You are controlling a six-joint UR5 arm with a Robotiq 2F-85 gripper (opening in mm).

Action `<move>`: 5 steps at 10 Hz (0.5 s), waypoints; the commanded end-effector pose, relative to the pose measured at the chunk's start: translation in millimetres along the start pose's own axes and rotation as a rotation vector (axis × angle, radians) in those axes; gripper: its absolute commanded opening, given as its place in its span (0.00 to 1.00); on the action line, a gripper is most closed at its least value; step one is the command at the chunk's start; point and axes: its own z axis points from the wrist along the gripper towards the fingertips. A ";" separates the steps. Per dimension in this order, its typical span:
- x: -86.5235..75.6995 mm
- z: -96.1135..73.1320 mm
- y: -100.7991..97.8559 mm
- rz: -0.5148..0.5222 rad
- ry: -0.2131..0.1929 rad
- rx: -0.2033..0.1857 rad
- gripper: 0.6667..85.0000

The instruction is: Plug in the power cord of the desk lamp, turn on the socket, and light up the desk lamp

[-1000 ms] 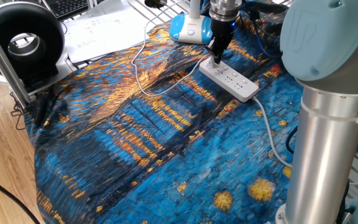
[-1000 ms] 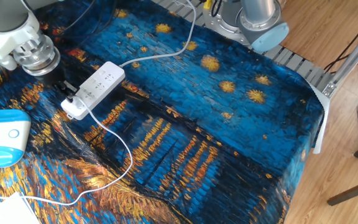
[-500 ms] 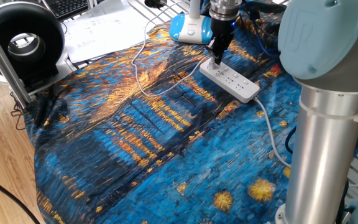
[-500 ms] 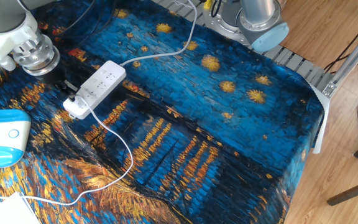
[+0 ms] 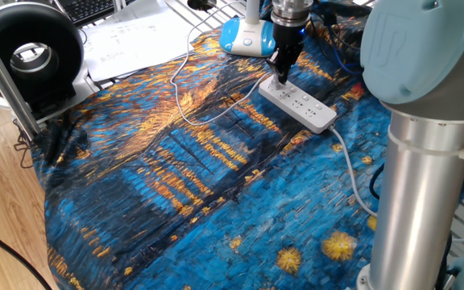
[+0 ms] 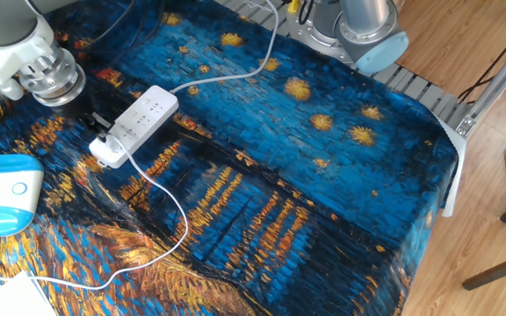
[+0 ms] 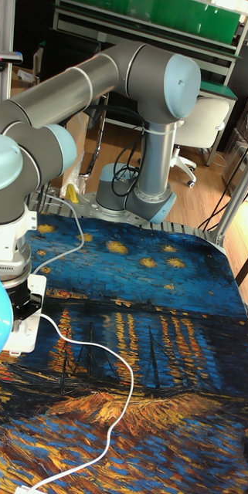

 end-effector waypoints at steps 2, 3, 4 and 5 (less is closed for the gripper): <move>0.0 1.8 3.1 -0.004 -0.002 -0.021 0.01; 0.6 4.1 1.8 -0.010 -0.002 -0.024 0.01; 2.1 6.4 1.2 -0.020 0.004 -0.028 0.01; 2.2 7.8 -0.2 -0.028 0.008 -0.030 0.01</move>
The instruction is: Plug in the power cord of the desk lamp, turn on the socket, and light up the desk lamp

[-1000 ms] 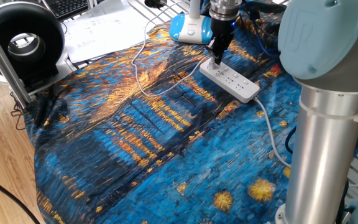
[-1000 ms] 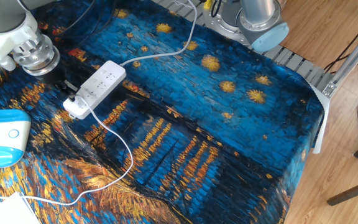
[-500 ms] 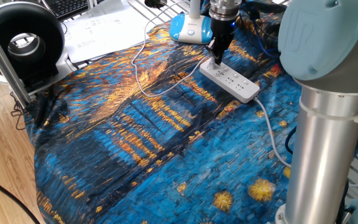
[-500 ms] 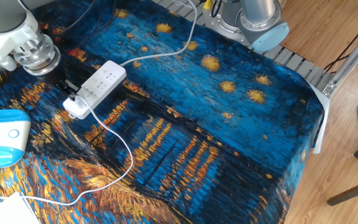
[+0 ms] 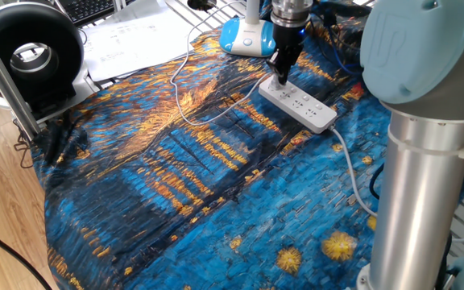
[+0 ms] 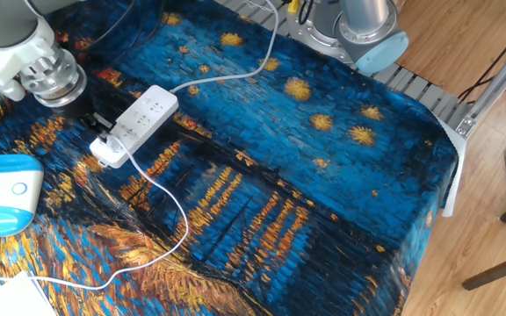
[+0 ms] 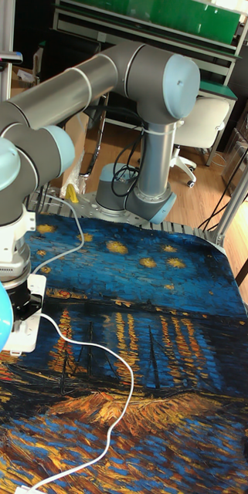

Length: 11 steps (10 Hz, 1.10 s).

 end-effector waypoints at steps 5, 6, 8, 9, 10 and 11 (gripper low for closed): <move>-0.5 -2.7 -1.5 -0.015 0.033 -0.035 0.01; 2.3 -8.7 1.2 -0.008 0.049 -0.037 0.01; 1.6 -21.1 3.7 0.015 0.065 -0.010 0.01; 0.2 -21.0 7.6 0.025 0.058 -0.015 0.01; -2.5 -22.0 5.3 0.025 0.050 -0.003 0.01; -4.1 -26.7 2.9 0.025 0.046 0.016 0.01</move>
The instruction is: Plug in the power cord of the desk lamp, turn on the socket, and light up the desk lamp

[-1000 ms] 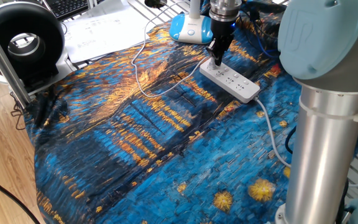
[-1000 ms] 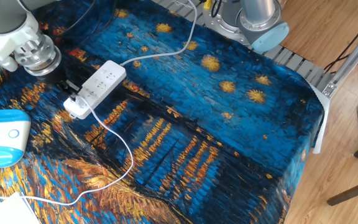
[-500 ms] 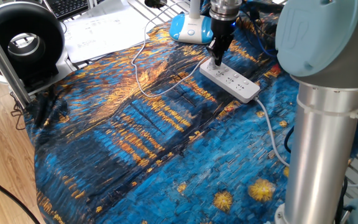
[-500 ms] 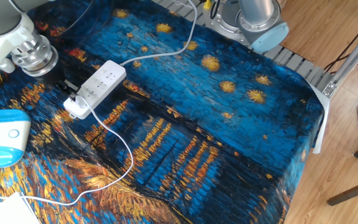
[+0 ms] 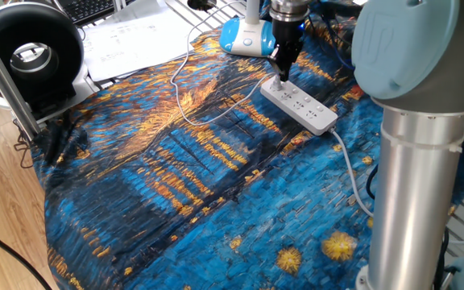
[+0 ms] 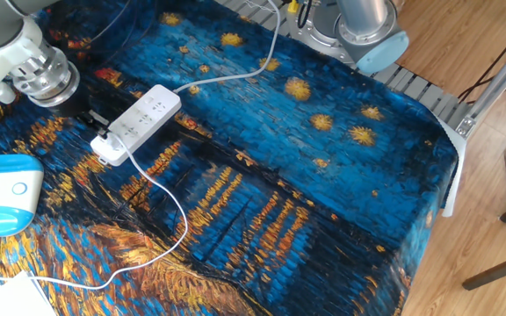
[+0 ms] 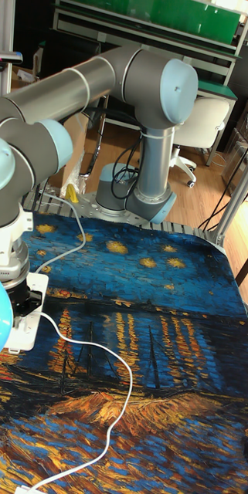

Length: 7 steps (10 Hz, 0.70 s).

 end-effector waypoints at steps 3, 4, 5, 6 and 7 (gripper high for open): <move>-5.4 -22.3 -4.5 0.011 -0.016 0.063 0.01; -6.0 -22.1 -3.4 0.013 -0.018 0.059 0.01; -5.8 -22.1 -2.1 0.016 -0.017 0.054 0.01; -5.6 -22.4 -2.1 0.020 -0.017 0.054 0.01; -4.6 -23.7 -3.0 0.018 -0.018 0.059 0.01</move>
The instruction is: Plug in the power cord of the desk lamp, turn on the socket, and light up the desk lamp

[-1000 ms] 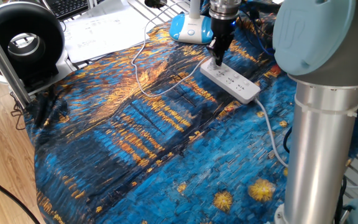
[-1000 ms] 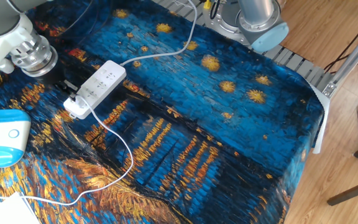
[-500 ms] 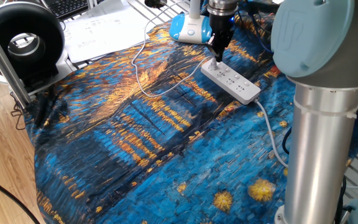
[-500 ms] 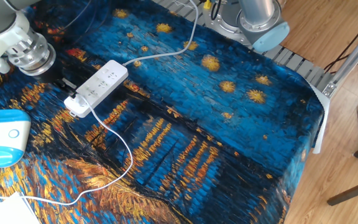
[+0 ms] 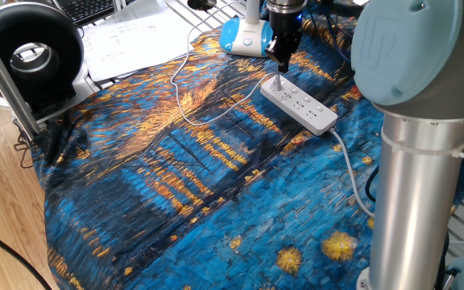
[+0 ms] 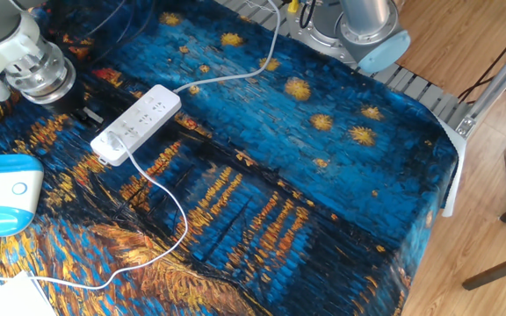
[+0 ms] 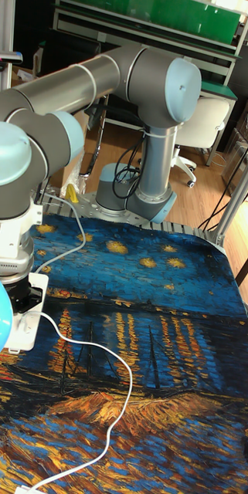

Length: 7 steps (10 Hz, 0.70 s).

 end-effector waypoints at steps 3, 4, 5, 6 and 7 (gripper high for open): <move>2.9 -8.0 -1.8 0.005 -0.006 0.012 0.01; 8.1 -11.9 3.0 0.013 0.006 0.000 0.01; 13.1 -19.8 5.5 0.016 0.010 0.003 0.01; 17.3 -26.5 10.4 0.022 0.011 -0.003 0.01; 22.2 -31.3 16.0 0.026 0.014 -0.016 0.01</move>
